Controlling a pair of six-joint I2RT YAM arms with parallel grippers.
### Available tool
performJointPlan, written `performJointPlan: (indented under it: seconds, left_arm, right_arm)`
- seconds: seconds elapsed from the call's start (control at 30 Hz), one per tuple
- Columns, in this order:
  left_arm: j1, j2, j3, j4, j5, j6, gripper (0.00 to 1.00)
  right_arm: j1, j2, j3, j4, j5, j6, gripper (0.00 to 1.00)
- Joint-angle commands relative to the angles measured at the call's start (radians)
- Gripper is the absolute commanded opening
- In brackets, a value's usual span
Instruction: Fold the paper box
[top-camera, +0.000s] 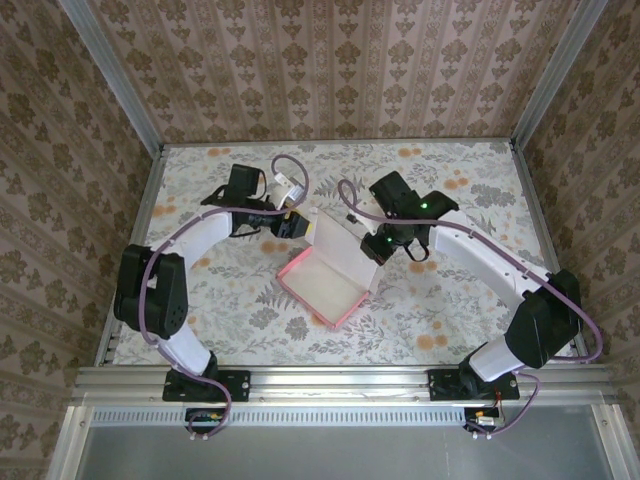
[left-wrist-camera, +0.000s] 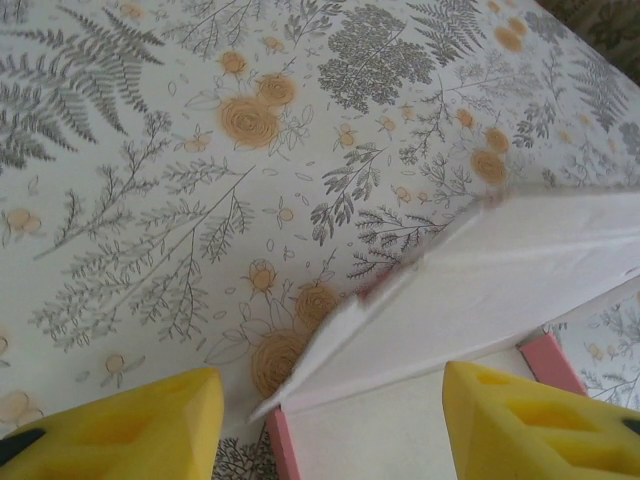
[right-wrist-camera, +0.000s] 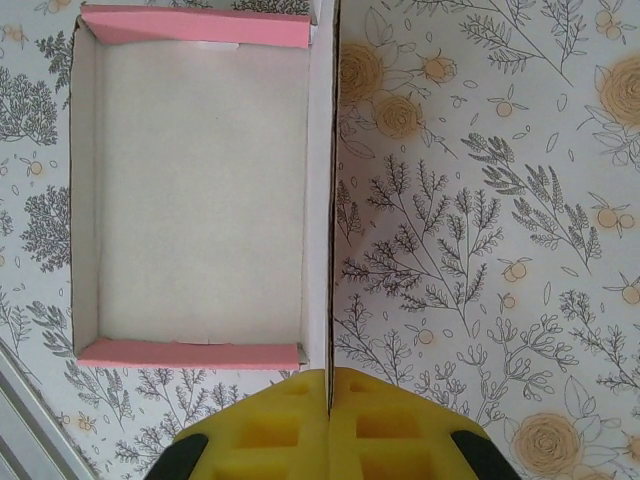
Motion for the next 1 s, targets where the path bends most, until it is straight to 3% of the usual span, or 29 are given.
performJointPlan:
  seconds: [0.0, 0.8, 0.97]
  left_arm:
    - [-0.001, 0.023, 0.046, -0.139, -0.018, 0.142, 0.56]
    - [-0.038, 0.100, 0.181, -0.286, -0.019, 0.256, 0.46]
    - [-0.045, 0.126, 0.219, -0.343, -0.029, 0.277, 0.34]
  right_arm:
    - [0.015, 0.012, 0.021, -0.032, 0.068, -0.045, 0.06]
    - [0.066, -0.028, -0.013, 0.018, 0.180, -0.072, 0.06]
    - [0.068, -0.032, -0.014, 0.016, 0.187, -0.071, 0.06]
